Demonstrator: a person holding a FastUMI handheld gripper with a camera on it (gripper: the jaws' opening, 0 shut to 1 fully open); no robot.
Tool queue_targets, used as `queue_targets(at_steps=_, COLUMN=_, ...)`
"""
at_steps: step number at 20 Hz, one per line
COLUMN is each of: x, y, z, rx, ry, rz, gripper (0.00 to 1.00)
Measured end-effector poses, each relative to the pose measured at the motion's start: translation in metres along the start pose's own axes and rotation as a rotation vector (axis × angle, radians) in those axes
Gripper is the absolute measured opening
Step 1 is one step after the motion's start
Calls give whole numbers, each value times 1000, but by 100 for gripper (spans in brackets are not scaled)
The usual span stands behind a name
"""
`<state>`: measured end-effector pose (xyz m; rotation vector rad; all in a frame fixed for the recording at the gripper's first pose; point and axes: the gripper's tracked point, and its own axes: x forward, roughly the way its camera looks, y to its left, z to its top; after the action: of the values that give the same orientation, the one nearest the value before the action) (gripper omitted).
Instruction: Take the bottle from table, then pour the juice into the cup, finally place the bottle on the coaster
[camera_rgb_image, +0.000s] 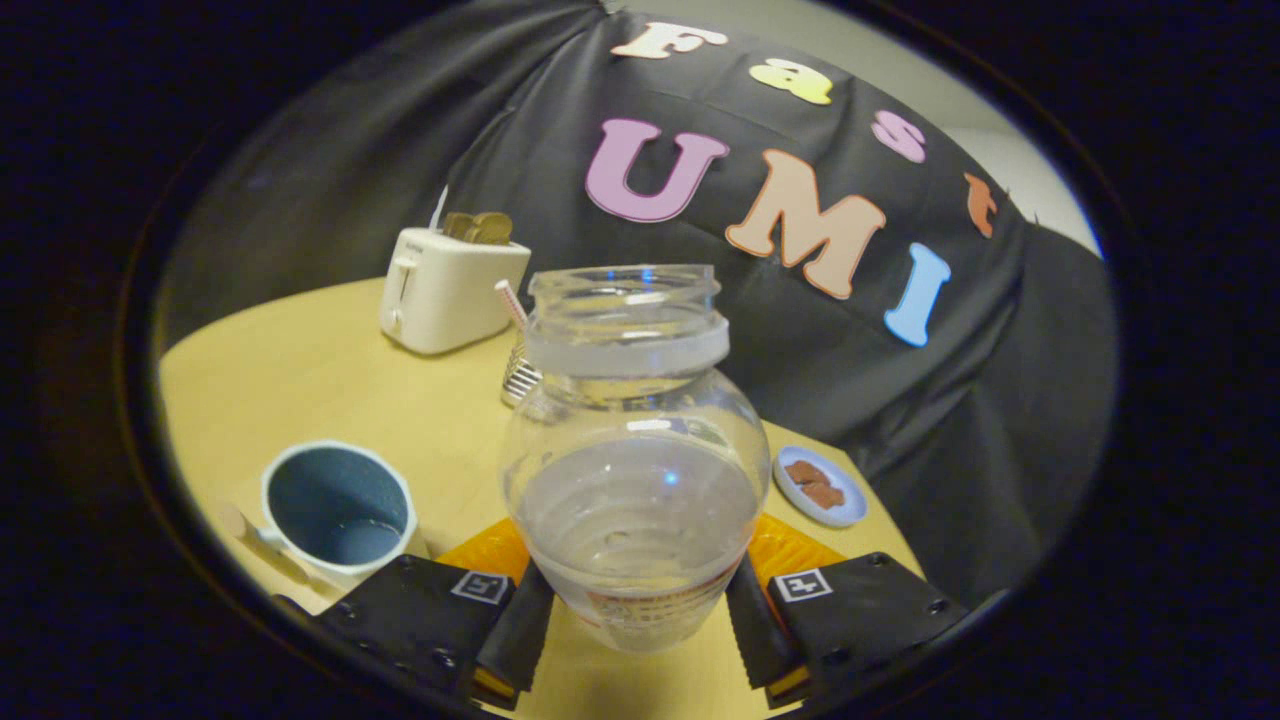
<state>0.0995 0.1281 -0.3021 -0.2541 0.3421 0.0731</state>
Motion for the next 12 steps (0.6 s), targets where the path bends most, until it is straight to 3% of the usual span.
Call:
queue_targets(at_steps=6, x=36, y=10, z=25, rx=288, ry=-69, rz=98, gripper=80)
queue_targets(at_steps=12, x=83, y=13, z=19, rx=388, ry=-73, rz=113, gripper=80)
